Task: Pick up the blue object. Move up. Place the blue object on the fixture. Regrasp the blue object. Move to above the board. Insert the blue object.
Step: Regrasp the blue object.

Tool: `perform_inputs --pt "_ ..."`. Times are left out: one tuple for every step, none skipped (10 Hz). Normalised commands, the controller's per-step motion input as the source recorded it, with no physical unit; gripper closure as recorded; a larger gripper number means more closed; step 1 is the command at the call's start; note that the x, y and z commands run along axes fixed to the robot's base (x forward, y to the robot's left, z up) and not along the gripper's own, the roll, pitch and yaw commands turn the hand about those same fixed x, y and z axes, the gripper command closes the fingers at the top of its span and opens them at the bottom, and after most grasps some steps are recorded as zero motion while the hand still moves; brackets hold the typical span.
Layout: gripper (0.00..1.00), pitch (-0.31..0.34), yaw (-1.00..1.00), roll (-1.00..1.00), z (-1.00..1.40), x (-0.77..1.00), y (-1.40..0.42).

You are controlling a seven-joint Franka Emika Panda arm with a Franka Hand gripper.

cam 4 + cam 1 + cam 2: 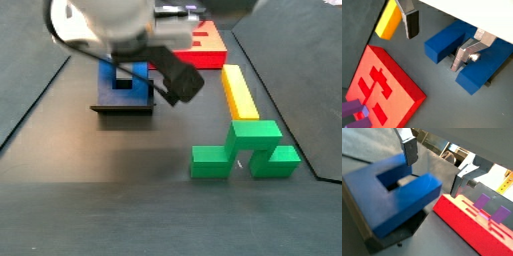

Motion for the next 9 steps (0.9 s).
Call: perform_inputs --pt "0.0 0.0 -0.2 0.44 1.0 0.0 0.01" --pt "0.0 0.0 -0.2 0.45 1.0 0.0 0.0" --pt "0.0 0.0 -0.2 0.54 1.0 -0.03 0.0" --pt "0.0 0.186 -0.19 0.57 0.67 0.14 -0.21" --pt "0.0 0.006 0.0 0.03 0.0 0.0 0.0" --pt "0.0 0.0 0.0 0.02 -0.02 0.0 0.05" --pt "0.0 0.0 0.0 1.0 0.0 -0.05 -0.04" --pt "0.0 0.0 0.0 1.0 0.01 -0.05 -0.11" --pt "0.0 0.0 0.0 1.0 0.01 -0.03 -0.11"
